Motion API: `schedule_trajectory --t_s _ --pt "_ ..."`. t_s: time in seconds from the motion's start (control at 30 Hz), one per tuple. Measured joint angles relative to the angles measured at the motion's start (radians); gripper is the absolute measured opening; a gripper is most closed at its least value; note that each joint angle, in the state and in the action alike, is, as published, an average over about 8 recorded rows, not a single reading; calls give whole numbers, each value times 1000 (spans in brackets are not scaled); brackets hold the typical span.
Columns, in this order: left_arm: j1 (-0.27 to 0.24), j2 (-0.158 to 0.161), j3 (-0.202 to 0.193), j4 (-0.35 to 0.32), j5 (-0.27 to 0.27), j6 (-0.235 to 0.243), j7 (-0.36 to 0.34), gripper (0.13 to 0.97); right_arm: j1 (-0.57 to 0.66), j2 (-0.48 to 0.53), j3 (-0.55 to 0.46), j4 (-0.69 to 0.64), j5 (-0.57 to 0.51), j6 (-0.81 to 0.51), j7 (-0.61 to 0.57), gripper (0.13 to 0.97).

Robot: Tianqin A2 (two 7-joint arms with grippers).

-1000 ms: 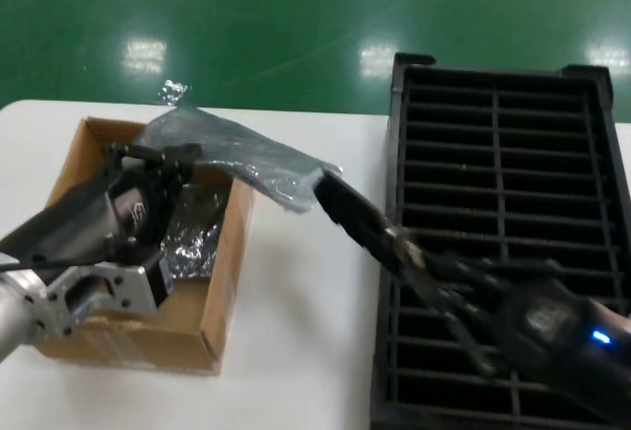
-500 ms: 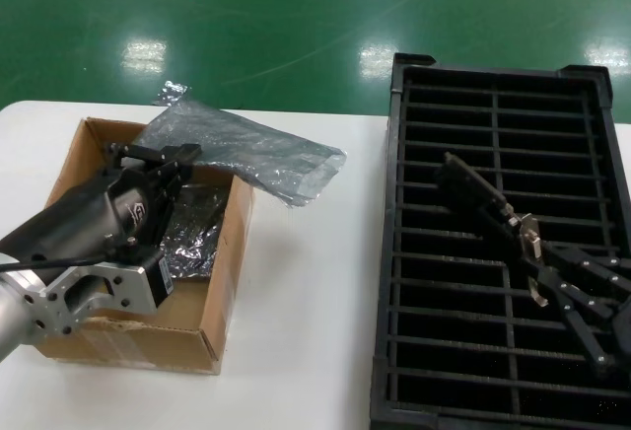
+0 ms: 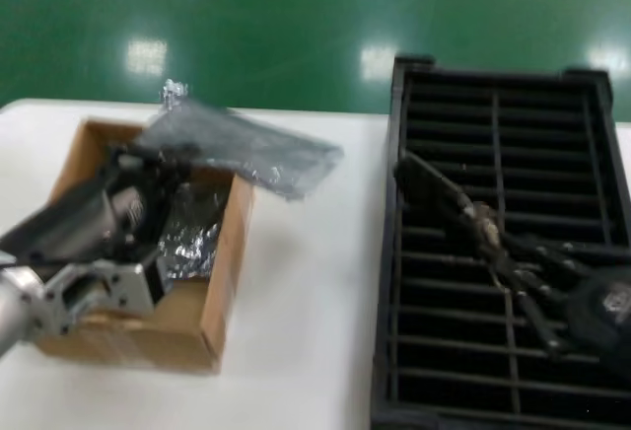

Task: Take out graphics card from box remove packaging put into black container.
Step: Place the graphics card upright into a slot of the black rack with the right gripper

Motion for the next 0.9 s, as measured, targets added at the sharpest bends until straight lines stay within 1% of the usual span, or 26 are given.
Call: schedule_trajectory --t_s 0.13,0.23,0.3,0.4,0.5,0.57,0.67,0.8,0.9 --pt "0 0 0 0 0 0 0 139 117 -1 -119 26 -177 19 125 185" --pt "0 0 0 0 0 0 0 139 219 -1 -195 35 -317 -14 227 185" --pt "0 0 0 0 0 0 0 139 298 0 -242 38 -411 -62 302 185" --pt "0 0 0 0 0 0 0 139 427 4 -307 39 -535 -170 418 185" --pt "0 0 0 0 0 0 0 139 553 8 -366 32 -623 -301 517 185" --pt "0 0 0 0 0 0 0 139 630 9 -401 23 -655 -388 562 185" --pt "0 0 0 0 0 0 0 139 727 3 -441 5 -677 -512 599 185" --pt "0 0 0 0 0 0 0 139 824 -13 -473 -19 -683 -650 612 185" --pt "0 0 0 0 0 0 0 139 874 -22 -483 -26 -670 -727 605 185"
